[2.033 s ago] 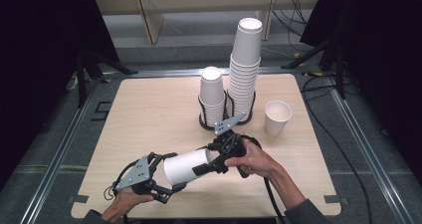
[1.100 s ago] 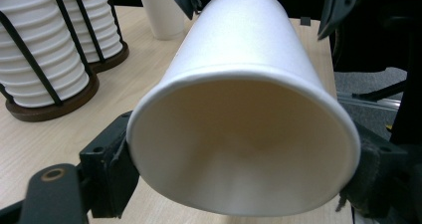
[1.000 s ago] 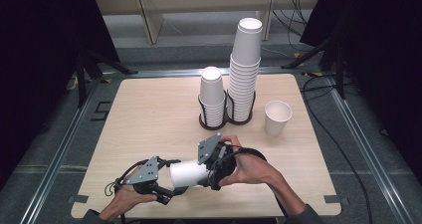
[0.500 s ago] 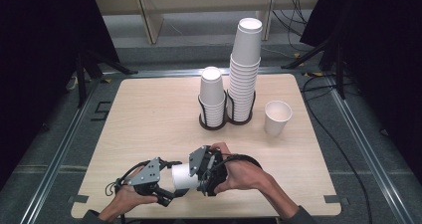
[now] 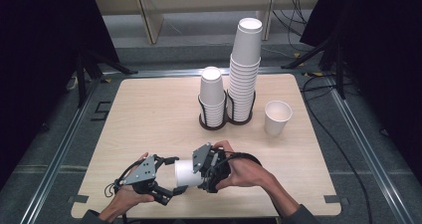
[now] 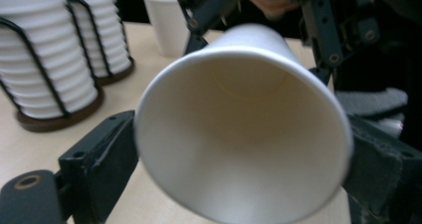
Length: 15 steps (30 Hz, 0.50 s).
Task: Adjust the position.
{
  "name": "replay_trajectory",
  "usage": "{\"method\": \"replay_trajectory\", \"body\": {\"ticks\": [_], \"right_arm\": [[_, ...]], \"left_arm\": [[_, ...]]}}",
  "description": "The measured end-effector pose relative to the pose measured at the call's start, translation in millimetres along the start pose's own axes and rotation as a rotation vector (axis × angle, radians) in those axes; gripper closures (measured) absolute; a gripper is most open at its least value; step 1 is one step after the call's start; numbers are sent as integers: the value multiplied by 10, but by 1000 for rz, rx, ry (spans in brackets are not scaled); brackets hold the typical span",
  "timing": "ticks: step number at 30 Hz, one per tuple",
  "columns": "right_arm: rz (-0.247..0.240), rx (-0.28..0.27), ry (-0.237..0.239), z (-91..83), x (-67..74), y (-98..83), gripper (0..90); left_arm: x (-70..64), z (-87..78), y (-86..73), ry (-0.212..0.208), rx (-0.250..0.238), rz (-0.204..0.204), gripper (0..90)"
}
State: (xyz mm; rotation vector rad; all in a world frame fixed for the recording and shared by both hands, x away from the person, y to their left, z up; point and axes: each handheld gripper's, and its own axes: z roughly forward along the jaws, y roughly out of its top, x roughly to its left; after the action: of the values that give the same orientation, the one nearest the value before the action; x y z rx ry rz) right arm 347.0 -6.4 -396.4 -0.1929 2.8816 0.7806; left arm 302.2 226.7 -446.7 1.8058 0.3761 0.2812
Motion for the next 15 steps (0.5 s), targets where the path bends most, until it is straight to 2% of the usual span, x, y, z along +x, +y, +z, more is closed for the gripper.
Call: {"method": "replay_trajectory", "body": {"ticks": [2, 3, 6, 9, 11, 15], "right_arm": [[55, -36, 6, -32, -45, -70, 228], [100, -77, 14, -58, -70, -115, 227], [160, -166, 11, -106, -146, -210, 227], [211, -258, 17, -134, -174, -290, 226], [204, -292, 25, -132, -186, -305, 226], [183, -343, 44, -134, -175, -299, 226]], "left_arm": [[48, -62, 11, 28, -34, -10, 121], [62, -69, 11, 33, -58, -28, 146], [97, -113, 30, 76, -96, -71, 143], [118, -124, 28, 75, -126, -103, 142], [115, -113, 23, 70, -132, -115, 129], [84, -92, 25, 69, -110, -97, 93]]}}
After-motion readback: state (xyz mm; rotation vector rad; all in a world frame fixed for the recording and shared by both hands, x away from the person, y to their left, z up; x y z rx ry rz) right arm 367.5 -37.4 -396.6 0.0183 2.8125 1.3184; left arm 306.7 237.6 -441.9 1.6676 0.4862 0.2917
